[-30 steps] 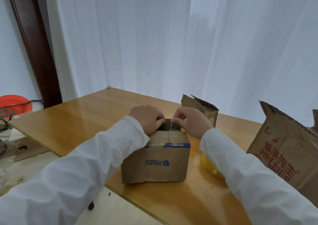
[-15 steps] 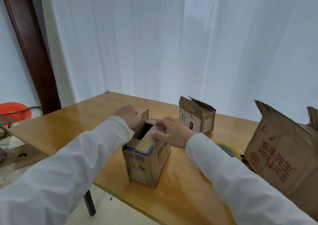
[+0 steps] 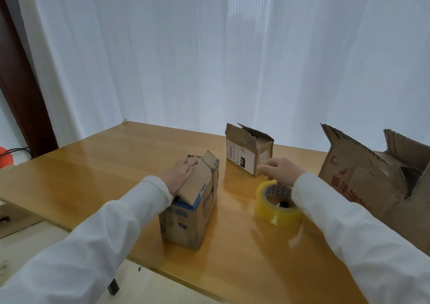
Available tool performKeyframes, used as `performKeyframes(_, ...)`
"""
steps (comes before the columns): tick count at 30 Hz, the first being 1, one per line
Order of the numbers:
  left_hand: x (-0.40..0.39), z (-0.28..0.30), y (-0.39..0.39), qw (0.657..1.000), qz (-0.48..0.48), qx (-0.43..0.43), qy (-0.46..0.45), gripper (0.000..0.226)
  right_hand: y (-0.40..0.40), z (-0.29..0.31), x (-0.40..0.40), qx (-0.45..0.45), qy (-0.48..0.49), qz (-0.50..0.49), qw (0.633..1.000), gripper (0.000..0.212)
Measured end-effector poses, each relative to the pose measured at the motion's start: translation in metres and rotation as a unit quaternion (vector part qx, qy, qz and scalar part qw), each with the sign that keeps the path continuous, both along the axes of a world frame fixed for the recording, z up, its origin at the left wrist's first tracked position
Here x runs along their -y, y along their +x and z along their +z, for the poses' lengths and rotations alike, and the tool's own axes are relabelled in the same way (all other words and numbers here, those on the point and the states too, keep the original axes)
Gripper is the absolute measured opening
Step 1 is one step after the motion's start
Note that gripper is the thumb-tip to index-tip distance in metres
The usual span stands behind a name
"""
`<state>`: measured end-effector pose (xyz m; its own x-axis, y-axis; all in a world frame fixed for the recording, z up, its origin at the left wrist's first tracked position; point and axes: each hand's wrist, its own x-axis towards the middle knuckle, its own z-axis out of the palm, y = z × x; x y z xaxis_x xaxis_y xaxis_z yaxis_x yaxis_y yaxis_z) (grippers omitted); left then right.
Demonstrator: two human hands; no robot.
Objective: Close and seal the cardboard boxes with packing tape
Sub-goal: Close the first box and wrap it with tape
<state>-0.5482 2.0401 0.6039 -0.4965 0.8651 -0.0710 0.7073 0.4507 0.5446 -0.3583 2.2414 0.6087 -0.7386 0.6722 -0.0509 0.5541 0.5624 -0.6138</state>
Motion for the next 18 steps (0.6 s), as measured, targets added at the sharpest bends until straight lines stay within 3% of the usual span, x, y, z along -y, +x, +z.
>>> performKeyframes(4, -0.002, -0.001, -0.004, 0.998, 0.054, -0.004, 0.04, 0.044, 0.017, -0.003, 0.006, 0.195, 0.053, -0.004, 0.979, 0.054)
performKeyframes(7, -0.009, -0.006, -0.004, 0.989, 0.133, -0.022, 0.066, 0.034, 0.019, -0.004, 0.019, 0.314, 0.049, 0.062, 0.946, 0.054)
performKeyframes(10, -0.014, -0.006, 0.003, 0.973, 0.216, 0.007, 0.075, 0.037, 0.02, -0.011, 0.028, 0.385, 0.129, 0.116, 0.906, 0.069)
performKeyframes(14, -0.009, 0.007, 0.017, 0.954, 0.223, 0.089, 0.182, 0.04, 0.022, -0.023, 0.018, 0.296, 0.154, 0.112, 0.936, 0.033)
performKeyframes(16, -0.001, 0.016, 0.028, 0.949, 0.168, 0.123, 0.236, 0.039, 0.027, -0.016, 0.012, 0.225, 0.131, 0.089, 0.961, 0.029)
performKeyframes(18, 0.005, 0.017, 0.036, 0.968, 0.097, 0.087, 0.215, 0.038, 0.032, -0.002, 0.009, 0.111, 0.084, 0.079, 0.987, 0.024)
